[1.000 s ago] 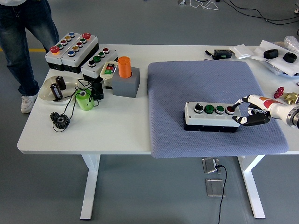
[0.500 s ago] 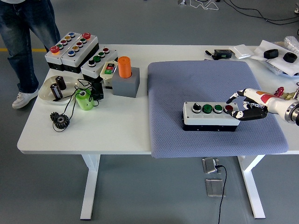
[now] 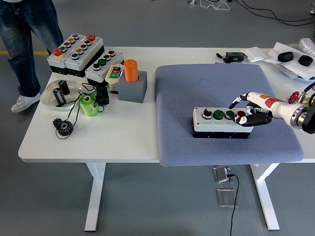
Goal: Pick up the button,place it on the desk,press the button,press the button
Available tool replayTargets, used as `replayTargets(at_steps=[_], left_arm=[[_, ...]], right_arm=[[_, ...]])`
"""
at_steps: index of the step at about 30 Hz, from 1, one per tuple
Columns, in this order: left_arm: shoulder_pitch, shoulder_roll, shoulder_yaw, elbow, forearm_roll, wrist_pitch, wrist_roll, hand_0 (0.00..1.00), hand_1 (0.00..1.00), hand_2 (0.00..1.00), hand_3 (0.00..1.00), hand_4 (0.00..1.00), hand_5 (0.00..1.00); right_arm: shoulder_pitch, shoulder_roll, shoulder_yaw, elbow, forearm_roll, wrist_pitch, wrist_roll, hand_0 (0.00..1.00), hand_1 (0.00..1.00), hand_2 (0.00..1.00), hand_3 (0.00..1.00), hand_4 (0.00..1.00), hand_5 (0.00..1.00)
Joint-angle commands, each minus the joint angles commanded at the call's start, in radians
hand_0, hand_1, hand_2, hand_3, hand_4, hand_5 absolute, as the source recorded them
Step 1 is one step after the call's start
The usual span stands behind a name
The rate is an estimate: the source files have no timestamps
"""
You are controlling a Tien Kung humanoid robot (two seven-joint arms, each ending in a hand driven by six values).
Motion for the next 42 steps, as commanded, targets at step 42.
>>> replayTargets(at_steps=[42], left_arm=[[-0.010, 0.000, -0.016, 0.000, 0.010, 0.000, -0.001, 0.651, 0.705, 0.725, 0.511, 0.317, 0.930]], right_arm=[[-0.074, -0.007, 0.199, -0.024, 0.428, -0.130, 0.121, 0.253, 0.002, 0.153, 0.763, 0.660, 0.554]])
